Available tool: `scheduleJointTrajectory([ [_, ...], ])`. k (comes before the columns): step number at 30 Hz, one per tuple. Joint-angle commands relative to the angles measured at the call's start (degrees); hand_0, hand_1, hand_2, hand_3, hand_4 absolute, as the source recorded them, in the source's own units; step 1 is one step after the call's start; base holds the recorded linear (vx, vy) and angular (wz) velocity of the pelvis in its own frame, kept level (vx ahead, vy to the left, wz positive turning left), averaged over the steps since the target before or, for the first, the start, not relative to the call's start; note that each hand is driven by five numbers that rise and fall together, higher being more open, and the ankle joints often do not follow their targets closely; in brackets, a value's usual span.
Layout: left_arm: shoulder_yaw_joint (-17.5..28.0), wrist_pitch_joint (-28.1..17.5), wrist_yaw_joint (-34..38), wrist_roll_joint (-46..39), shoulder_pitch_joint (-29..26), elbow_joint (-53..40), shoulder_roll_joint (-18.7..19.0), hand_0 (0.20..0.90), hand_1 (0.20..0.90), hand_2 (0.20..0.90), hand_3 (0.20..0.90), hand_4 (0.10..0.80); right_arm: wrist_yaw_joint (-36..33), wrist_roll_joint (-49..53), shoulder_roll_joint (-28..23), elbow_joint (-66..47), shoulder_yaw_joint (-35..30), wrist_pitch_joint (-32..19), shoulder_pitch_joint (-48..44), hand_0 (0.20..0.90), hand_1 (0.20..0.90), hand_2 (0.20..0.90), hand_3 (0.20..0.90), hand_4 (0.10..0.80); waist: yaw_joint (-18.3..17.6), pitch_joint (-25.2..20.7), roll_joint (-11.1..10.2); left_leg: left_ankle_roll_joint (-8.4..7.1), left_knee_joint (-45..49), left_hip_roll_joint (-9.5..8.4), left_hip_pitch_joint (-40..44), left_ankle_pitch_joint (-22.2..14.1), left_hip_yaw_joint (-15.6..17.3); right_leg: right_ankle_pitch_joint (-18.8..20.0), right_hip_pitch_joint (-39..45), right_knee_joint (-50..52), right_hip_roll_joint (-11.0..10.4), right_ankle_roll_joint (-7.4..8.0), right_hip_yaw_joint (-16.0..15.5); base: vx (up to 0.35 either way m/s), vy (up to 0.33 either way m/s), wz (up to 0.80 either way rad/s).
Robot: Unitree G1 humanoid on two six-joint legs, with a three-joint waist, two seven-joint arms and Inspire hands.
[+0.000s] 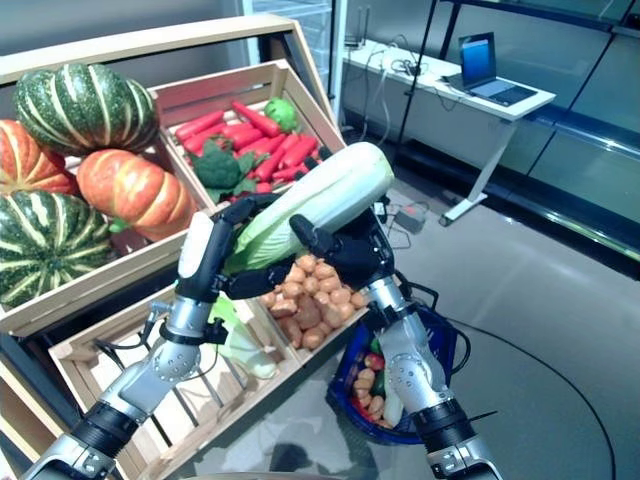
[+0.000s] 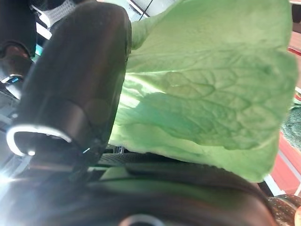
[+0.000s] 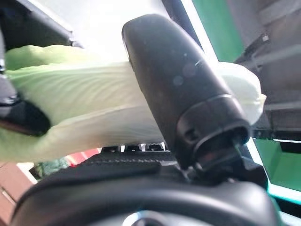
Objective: Put vegetables into the basket
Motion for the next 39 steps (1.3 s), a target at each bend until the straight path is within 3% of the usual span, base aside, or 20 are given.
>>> scheduleJointTrajectory([
  [1,-2.97,-1.42,0.18,2.47,-7.61,5.99,1.0,0.3,0.3,0.3,0.3,0.4,5.33,4.43,4.61,-13.2,-5.93,-5.06,-11.57,0.9,0.9,0.9,0.9,0.8,-0.74,-2.64,-1.23,1.46,0.11,-2.63,2.4,-9.34,0.95,-3.69,0.73,0.08,1.05,-2.34,-0.52,0.0,0.0,0.0],
  [12,-6.03,-0.79,-0.19,4.39,-7.1,10.09,0.64,0.3,0.3,0.3,0.3,0.4,4.35,3.65,5.15,-14.3,-6.53,-6.79,-13.52,0.9,0.9,0.9,0.9,0.8,-0.99,-2.42,-1.26,1.42,0.11,-2.4,2.27,-9.25,1.57,-3.68,0.4,0.08,1.14,-2.29,0.19,0.0,0.0,0.0],
  [13,-6.29,-0.87,-0.03,4.67,-6.98,10.57,0.52,0.3,0.3,0.3,0.3,0.4,4.56,3.99,5.31,-14.26,-6.47,-6.95,-13.72,0.479,0.479,0.479,0.479,0.519,-0.97,-2.4,-1.26,1.42,0.11,-2.4,2.27,-9.24,1.64,-3.66,0.4,0.08,1.13,-2.27,0.24,0.0,0.0,0.0],
  [14,-6.44,-0.93,0.09,4.9,-6.93,10.84,0.42,0.3,0.3,0.3,0.3,0.4,5.01,4.39,5.4,-14.28,-6.43,-7.04,-13.71,0.3,0.3,0.3,0.3,0.4,-0.95,-2.39,-1.27,1.42,0.11,-2.36,2.27,-9.24,1.69,-3.64,0.4,0.08,1.12,-2.26,0.25,0.0,0.0,0.0],
  [30,-7.18,-0.29,0.48,5.16,-6.43,12.99,0.35,0.3,0.3,0.3,0.3,0.4,5.97,4.61,5.03,-14.95,-5.37,-7.75,-14.2,0.3,0.3,0.3,0.3,0.4,-0.68,-2.01,-1.32,1.49,0.11,-2.4,1.84,-9.12,1.49,-3.58,0.02,0.08,1.11,-2.14,0.42,0.0,0.0,0.0],
  [32,-7.03,0.61,-0.69,4.46,-6.15,13.49,0.2,0.9,0.9,0.9,0.9,0.8,6.32,4.44,5.06,-14.86,-5.61,-7.76,-13.87,0.3,0.3,0.3,0.3,0.4,-0.69,-1.97,-1.3,1.5,0.11,-2.37,1.92,-9.12,1.59,-3.55,0.09,0.08,1.09,-2.1,0.38,0.0,0.0,0.0],
  [39,-7.52,4.4,-3.03,4.48,-4.41,20.9,-1.5,0.9,0.9,0.9,0.9,0.8,6.2,3.23,4.82,-14.84,-5.95,-7.81,-13.94,0.3,0.3,0.3,0.3,0.4,-1.04,-2.14,-1.38,1.47,0.11,-2.27,1.94,-9.11,1.98,-3.46,-0.05,0.08,1.07,-1.92,0.56,0.0,0.0,0.0],
])
